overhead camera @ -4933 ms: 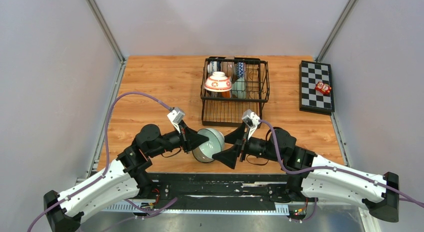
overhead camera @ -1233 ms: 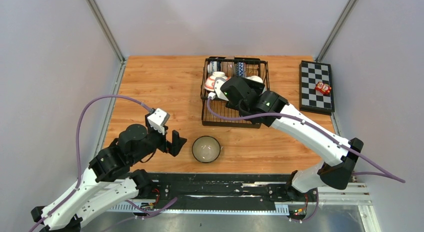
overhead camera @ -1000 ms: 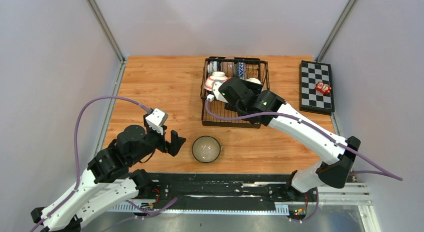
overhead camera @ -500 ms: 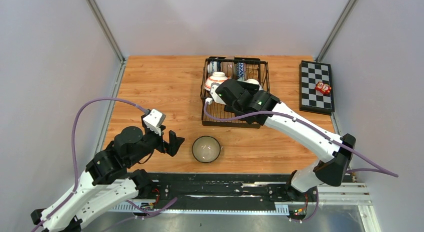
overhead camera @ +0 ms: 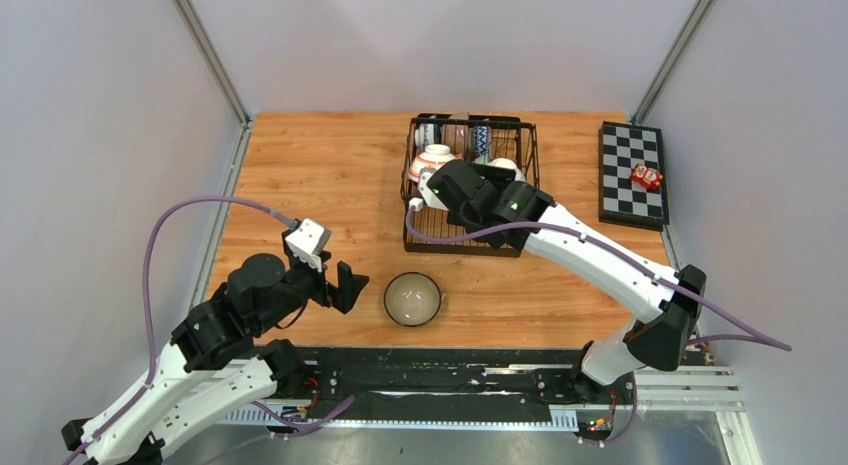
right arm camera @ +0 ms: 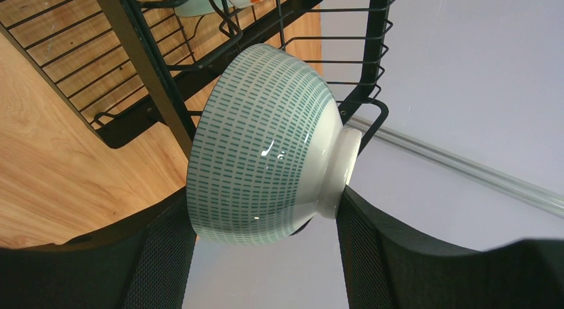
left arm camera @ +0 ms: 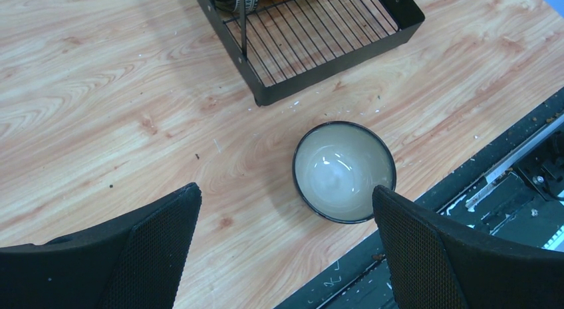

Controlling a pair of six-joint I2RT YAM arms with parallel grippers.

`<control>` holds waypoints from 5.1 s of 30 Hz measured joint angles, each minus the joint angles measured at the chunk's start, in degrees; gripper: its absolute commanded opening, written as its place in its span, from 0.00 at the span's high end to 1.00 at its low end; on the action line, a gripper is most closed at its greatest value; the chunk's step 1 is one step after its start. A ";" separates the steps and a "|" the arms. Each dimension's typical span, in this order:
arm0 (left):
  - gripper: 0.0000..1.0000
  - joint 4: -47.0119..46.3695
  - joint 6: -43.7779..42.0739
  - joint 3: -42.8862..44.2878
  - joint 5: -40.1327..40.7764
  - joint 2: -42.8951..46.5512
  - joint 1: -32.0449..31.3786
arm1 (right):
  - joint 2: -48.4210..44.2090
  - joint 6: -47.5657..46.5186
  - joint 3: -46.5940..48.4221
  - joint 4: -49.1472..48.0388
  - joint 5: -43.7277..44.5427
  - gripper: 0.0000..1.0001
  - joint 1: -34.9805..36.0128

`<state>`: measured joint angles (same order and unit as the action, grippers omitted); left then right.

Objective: Load the bowls into the dish rack
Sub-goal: Turn the bowl upside down on the dish rack, then pick up the bowl from the center of the board, then turn the bowl upside down on the dish rack.

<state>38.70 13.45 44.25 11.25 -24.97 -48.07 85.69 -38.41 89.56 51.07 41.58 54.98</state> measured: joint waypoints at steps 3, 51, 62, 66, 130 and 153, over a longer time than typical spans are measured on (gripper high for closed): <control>0.00 0.00 0.00 0.00 0.13 0.13 0.00 | 0.00 0.00 0.00 0.02 0.00 0.30 0.04; 0.00 1.38 6.99 0.04 4.70 -10.21 0.00 | -30.97 26.51 -16.15 -10.01 -12.48 0.00 3.30; 0.03 -2.69 13.88 -3.63 2.89 -20.94 0.00 | -43.63 37.90 -26.45 -12.50 -16.06 0.02 3.30; 0.07 -5.05 15.65 -5.40 1.09 -25.27 0.00 | -45.18 40.33 -30.16 -12.61 -17.03 0.02 3.30; 1.00 -21.73 20.74 -14.10 -8.26 -28.94 0.00 | -47.12 65.81 -56.04 -35.69 -40.15 0.02 3.30; 1.00 -25.51 21.29 -17.66 -10.78 -18.38 0.02 | -35.89 64.81 -46.45 -40.22 -47.21 0.29 5.01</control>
<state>13.19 34.74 26.59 0.47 -43.35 -48.05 49.80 26.39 43.11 10.85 -5.63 59.99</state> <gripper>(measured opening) 0.047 0.753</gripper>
